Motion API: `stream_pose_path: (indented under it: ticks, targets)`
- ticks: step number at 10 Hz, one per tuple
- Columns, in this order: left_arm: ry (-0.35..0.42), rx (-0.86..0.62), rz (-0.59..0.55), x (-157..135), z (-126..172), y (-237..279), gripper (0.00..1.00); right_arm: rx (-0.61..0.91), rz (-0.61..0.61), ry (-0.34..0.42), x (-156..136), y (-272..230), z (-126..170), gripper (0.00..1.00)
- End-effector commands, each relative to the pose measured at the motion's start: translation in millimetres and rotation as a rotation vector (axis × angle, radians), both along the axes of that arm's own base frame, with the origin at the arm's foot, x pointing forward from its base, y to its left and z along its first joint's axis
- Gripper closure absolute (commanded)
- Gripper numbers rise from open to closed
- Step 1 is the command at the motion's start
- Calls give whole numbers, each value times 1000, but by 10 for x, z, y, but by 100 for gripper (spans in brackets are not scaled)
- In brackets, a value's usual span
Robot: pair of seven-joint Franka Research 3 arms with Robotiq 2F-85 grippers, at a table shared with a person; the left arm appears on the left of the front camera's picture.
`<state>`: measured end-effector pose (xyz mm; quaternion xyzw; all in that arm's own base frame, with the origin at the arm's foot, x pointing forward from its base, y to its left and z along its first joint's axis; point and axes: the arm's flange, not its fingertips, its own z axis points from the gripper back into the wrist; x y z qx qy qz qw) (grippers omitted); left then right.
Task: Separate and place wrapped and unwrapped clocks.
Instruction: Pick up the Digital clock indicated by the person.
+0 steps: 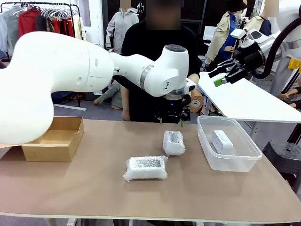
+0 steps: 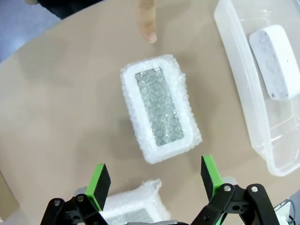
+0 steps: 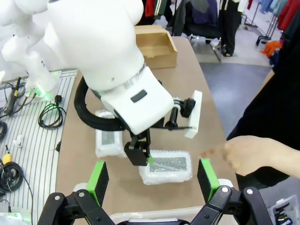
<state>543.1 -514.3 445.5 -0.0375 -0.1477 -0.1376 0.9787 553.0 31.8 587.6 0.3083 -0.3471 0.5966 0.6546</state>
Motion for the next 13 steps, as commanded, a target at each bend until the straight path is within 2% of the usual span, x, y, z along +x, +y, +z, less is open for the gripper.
stream_pose_path:
  ticks: [1,2,9,13]
  targets:
    - [-59,-25,-24,48,131,-16,0,1,5,-15,-14,-4,5,0]
    - [0,0,0,0,0,0,0,1,5,-15,-14,-4,5,0]
    - [-4,-5,-5,5,-22,-23,0,1,5,-15,-14,-4,5,0]
    - [48,-50,106,266,-158,-251,0,1,5,-15,-14,-4,5,0]
